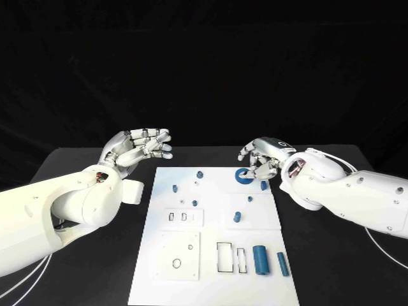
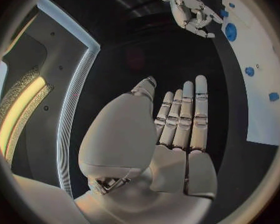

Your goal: Assemble the parts on the task board

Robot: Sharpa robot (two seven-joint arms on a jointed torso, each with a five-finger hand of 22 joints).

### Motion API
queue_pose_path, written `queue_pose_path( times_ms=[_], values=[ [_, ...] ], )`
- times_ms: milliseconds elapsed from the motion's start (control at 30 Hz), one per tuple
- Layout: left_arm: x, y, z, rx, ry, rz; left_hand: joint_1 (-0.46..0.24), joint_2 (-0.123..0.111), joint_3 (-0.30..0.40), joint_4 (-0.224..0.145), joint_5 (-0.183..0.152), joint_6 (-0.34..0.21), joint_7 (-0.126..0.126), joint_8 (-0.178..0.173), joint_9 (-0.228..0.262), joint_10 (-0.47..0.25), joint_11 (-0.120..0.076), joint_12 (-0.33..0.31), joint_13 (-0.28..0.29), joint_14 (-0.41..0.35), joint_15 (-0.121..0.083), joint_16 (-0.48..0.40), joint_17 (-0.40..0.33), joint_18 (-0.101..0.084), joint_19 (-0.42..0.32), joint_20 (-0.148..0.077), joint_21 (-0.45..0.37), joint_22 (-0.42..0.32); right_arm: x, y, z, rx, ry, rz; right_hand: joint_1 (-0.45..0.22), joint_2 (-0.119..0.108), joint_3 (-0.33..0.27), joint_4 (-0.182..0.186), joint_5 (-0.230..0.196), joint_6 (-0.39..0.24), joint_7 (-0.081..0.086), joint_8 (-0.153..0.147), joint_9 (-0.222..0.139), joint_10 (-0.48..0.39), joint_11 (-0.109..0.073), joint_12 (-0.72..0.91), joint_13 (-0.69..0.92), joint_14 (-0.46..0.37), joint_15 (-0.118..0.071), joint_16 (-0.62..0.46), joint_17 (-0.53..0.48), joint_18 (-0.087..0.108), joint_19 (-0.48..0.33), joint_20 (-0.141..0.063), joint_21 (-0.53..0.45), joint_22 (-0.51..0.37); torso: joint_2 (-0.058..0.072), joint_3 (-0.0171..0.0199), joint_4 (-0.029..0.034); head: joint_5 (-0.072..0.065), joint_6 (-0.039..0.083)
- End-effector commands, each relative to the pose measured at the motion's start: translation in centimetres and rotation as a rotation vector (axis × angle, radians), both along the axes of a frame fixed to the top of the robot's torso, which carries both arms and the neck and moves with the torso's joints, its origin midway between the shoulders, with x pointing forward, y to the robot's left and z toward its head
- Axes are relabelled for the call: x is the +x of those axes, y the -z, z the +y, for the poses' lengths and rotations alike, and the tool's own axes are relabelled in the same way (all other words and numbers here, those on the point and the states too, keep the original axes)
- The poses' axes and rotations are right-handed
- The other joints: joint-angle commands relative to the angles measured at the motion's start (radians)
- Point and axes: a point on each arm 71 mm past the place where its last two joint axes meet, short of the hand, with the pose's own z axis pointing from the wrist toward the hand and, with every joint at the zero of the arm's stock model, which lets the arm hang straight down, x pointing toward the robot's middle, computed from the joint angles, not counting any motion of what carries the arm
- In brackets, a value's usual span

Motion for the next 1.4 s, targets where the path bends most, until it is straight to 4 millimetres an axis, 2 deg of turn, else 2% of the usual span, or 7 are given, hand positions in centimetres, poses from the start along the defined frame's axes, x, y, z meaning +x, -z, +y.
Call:
queue_pose_path(
  times_ms=[33,167,300,667,800,1233,1400],
  values=[
    [0.0,-0.1,-0.2,-0.014,0.02,-0.002,0.008,-0.004,0.007,0.001,-0.004,-0.009,0.02,-0.004,0.001,-0.007,-0.001,-0.005,-0.001,-0.009,0.0,0.003,0.002,0.009,-0.007,0.0,0.006,0.001,0.2,0.6,-0.8,0.016,0.017,0.106,0.072,0.025,-0.107,0.072,0.014,-0.018,0.007,0.018,0.015,0.047,0.014,0.593,0.573,0.067,0.01,0.045,0.095,-0.023,0.029,0.008,0.035,0.055,-0.002,0.002,-0.005,0.001,-0.001],
    [0.1,0.0,-0.2,-0.014,0.017,-0.001,0.008,-0.004,0.007,0.001,-0.004,-0.009,0.02,-0.004,0.001,-0.007,-0.001,-0.005,-0.001,-0.009,0.0,0.003,0.002,0.009,-0.007,0.0,0.006,0.001,0.7,0.9,-1.8,0.012,0.046,0.132,0.112,0.032,-0.16,0.143,0.005,-0.03,0.02,0.032,0.022,0.117,0.023,0.768,0.776,0.084,0.021,0.087,0.196,-0.035,0.058,0.021,0.079,0.117,-0.003,0.0034,-0.0043,0.001,-0.003],
    [0.1,0.0,-0.2,-0.015,0.017,-0.001,0.009,-0.004,0.007,0.001,-0.004,-0.009,0.02,-0.005,0.001,-0.008,-0.001,-0.005,-0.001,-0.011,0.001,0.003,0.003,0.009,-0.009,0.0,0.008,0.002,1.0,1.2,-2.1,0.008,0.06,0.147,0.124,0.041,-0.167,0.143,0.021,-0.036,0.023,0.034,0.023,0.141,0.027,0.806,0.824,0.092,0.025,0.101,0.237,-0.04,0.071,0.024,0.099,0.144,-0.001,0.0,-0.0016,-0.001,-0.004],
    [0.2,0.0,-0.1,-0.014,0.014,-0.003,0.01,-0.003,0.008,0.001,-0.004,-0.009,0.02,-0.004,0.001,-0.008,-0.001,-0.005,-0.001,-0.012,0.001,0.003,0.003,0.009,-0.01,0.0,0.009,0.002,1.8,2.5,-1.9,-0.009,0.082,0.182,0.12,0.06,-0.169,0.146,0.04,-0.033,0.027,0.042,0.024,0.207,0.033,0.885,0.925,0.102,0.032,0.119,0.293,-0.054,0.103,0.031,0.149,0.207,-0.001,-0.002,-0.0019,0.001,-0.008],
    [0.2,0.0,-0.1,-0.014,0.014,-0.003,0.01,-0.003,0.008,0.001,-0.004,-0.009,0.02,-0.004,0.001,-0.008,-0.001,-0.005,-0.001,-0.012,0.001,0.003,0.004,0.009,-0.011,0.0,0.009,0.003,1.9,2.9,-1.4,-0.01,0.077,0.194,0.117,0.063,-0.168,0.145,0.044,-0.031,0.027,0.043,0.024,0.209,0.033,0.888,0.928,0.103,0.032,0.12,0.296,-0.055,0.105,0.031,0.152,0.211,-0.001,-0.0003,-0.002,0.004,-0.009],
    [0.2,0.0,-0.1,-0.014,0.014,-0.002,0.012,-0.003,0.009,0.0,-0.003,-0.009,0.02,-0.004,0.002,-0.008,-0.001,-0.004,-0.001,-0.013,0.001,0.004,0.005,0.009,-0.012,0.0,0.011,0.004,2.2,3.7,-0.6,-0.005,0.072,0.212,0.122,0.08,-0.153,0.143,0.059,-0.023,0.027,0.047,0.023,0.213,0.032,0.892,0.934,0.104,0.032,0.121,0.3,-0.056,0.107,0.032,0.157,0.219,-0.001,-0.0006,-0.0034,0.006,-0.013],
    [0.2,0.0,-0.1,-0.014,0.014,-0.001,0.012,-0.003,0.009,0.0,-0.003,-0.009,0.02,-0.004,0.002,-0.008,-0.001,-0.004,-0.001,-0.013,0.001,0.004,0.005,0.009,-0.012,0.0,0.011,0.004,2.3,3.8,-0.6,-0.005,0.074,0.214,0.129,0.098,-0.13,0.143,0.042,-0.007,0.025,0.048,0.02,0.215,0.031,0.894,0.937,0.104,0.031,0.121,0.302,-0.056,0.108,0.032,0.16,0.223,-0.001,-0.0007,-0.0033,0.005,-0.015]
  ],
)
